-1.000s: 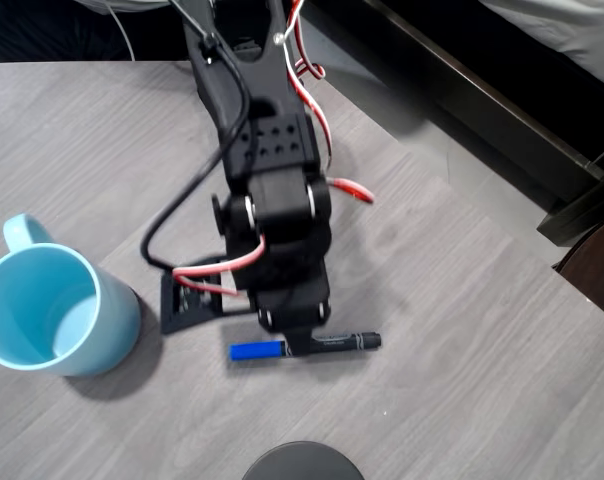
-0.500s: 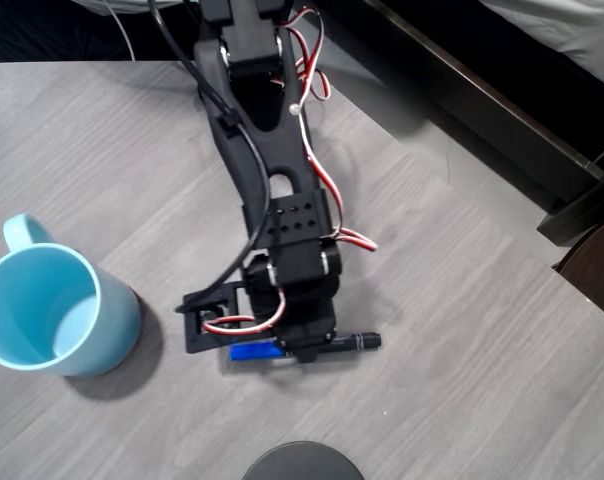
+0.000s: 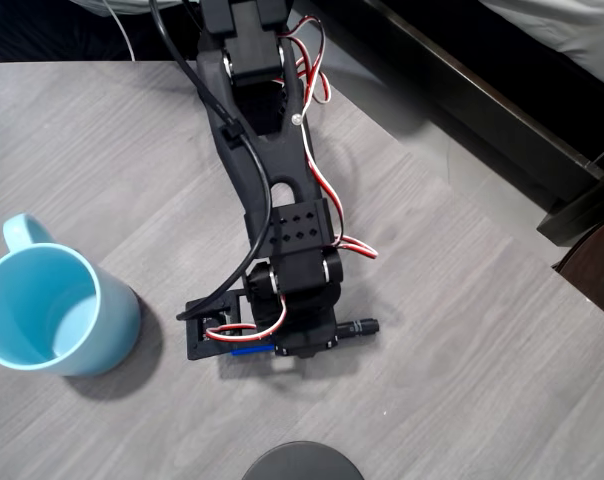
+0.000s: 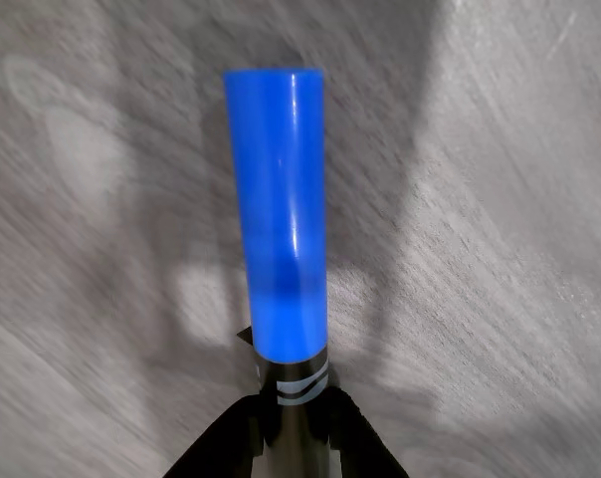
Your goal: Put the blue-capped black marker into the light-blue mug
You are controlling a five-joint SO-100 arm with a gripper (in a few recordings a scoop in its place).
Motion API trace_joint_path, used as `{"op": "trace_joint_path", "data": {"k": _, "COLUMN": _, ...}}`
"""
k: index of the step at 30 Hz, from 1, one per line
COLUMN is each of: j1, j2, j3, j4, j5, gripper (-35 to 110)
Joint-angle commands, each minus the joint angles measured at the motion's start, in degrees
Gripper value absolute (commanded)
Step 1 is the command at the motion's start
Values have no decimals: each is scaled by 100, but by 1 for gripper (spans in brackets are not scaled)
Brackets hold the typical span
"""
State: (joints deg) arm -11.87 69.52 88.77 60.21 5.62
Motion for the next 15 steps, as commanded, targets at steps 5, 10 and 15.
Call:
{"op": "trace_joint_path", "data": {"k": 5, "j1": 114, "j2": 782, "j3": -624, "j4": 905, "j5": 79, "gripper": 0}}
{"op": "trace_joint_path", "data": {"k": 10, "j1": 308, "j2": 1485, "j3": -1327, "j4": 1688, "j5": 88, "gripper": 0}}
{"op": "trace_joint_path", "data": {"k": 15, "j1": 598, "j2": 2215, "j3": -1881, "j4": 2320, "j5": 53, "gripper": 0}}
